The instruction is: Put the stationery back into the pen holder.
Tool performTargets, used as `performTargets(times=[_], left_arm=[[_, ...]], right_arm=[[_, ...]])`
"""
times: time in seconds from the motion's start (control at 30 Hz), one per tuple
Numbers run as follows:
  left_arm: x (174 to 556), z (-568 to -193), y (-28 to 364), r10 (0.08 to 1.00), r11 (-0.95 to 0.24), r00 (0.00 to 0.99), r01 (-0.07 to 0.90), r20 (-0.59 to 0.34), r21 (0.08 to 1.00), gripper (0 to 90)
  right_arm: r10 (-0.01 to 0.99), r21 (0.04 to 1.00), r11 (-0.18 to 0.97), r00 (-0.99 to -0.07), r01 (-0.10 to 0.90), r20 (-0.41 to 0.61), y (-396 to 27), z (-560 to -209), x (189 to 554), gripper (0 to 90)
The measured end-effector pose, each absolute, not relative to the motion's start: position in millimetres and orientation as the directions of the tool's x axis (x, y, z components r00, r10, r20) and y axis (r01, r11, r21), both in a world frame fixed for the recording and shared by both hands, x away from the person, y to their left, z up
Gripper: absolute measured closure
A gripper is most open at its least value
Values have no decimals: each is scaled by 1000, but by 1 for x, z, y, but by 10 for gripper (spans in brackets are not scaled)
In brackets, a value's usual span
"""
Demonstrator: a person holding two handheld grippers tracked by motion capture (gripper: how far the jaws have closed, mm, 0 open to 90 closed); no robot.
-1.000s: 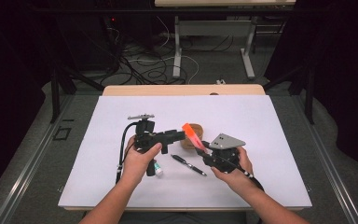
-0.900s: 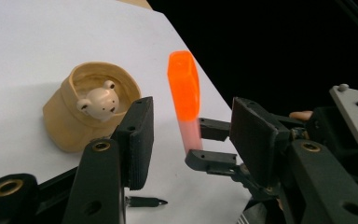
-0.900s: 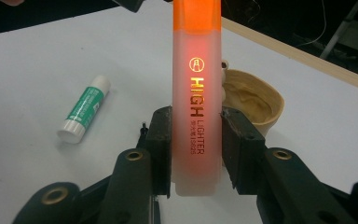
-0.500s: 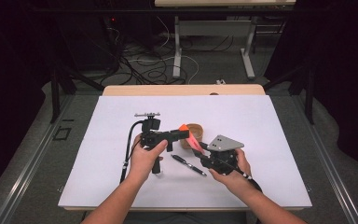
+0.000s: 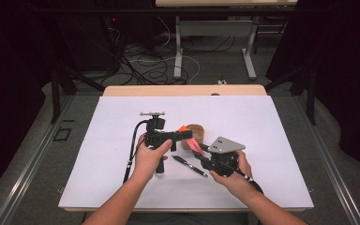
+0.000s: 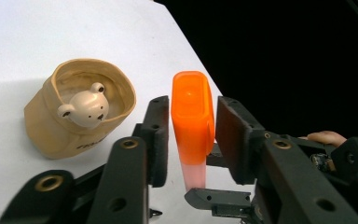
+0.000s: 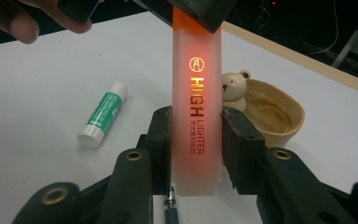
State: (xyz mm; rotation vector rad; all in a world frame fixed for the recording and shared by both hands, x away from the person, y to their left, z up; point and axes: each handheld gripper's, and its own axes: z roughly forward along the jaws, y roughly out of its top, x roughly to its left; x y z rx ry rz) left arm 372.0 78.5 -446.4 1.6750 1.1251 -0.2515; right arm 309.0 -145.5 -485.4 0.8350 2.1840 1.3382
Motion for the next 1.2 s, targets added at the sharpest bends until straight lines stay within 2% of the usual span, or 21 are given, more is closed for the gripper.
performTargets(times=[0.1,0.53,0.83,0.97,1.2], left_arm=[[372,-446,78,550,-2,525,778,-649,628,710],[374,-444,79,528,16,485,815,-697,579,731],[378,-439,73,529,-19,522,795,-669,606,736],[381,-436,71,553,-49,548,773,-627,633,737],[388,-427,71,575,-28,550,753,-605,658,737]], right_arm=[[687,900,347,-725,264,-52,-145,-486,309,663],[685,904,341,-727,258,-51,-145,-486,309,662],[687,913,314,-726,262,-28,-148,-487,310,658],[694,911,305,-720,278,-13,-151,-488,312,625],[710,908,289,-704,303,9,-156,-490,316,554]])
